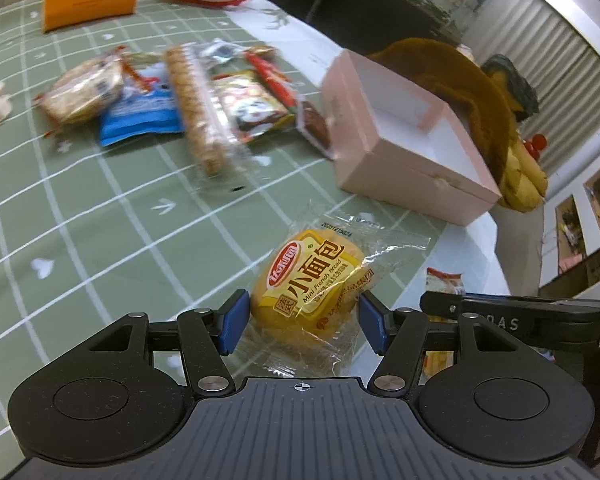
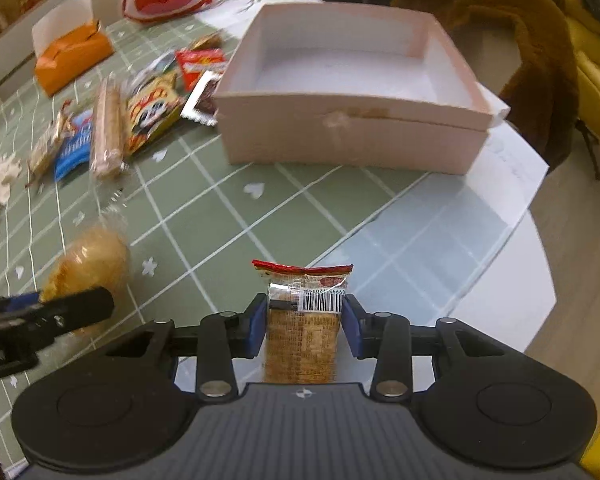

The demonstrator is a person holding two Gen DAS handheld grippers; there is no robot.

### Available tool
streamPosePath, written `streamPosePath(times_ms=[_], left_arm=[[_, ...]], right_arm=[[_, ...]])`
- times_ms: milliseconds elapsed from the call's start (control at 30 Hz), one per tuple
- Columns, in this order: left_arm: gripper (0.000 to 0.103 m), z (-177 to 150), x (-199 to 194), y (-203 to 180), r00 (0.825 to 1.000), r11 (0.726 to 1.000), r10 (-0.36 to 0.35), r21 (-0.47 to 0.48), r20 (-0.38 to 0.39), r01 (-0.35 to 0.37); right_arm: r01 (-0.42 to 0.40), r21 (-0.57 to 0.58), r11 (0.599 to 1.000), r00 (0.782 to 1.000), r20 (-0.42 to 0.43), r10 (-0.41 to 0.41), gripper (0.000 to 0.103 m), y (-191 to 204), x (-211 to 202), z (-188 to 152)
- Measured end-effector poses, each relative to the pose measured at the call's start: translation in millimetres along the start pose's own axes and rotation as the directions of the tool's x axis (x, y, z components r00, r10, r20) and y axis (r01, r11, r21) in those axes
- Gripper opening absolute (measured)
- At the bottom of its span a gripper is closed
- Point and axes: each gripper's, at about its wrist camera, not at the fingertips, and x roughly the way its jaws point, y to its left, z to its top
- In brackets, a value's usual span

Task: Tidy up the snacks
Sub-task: 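Carry the biscuit packet into the pink box with the right tool while the left drops the bun in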

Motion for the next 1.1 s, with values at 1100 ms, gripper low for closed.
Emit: streamPosePath(times_ms=[1100], left_arm=[[0.061,184,89,-80,0.985,0.99,-0.138,0.057,0.108,0.132]], right_arm=[[-0.061,0.062,0.996,0.975,0.217,0.047,0.068,-88,-31,212]])
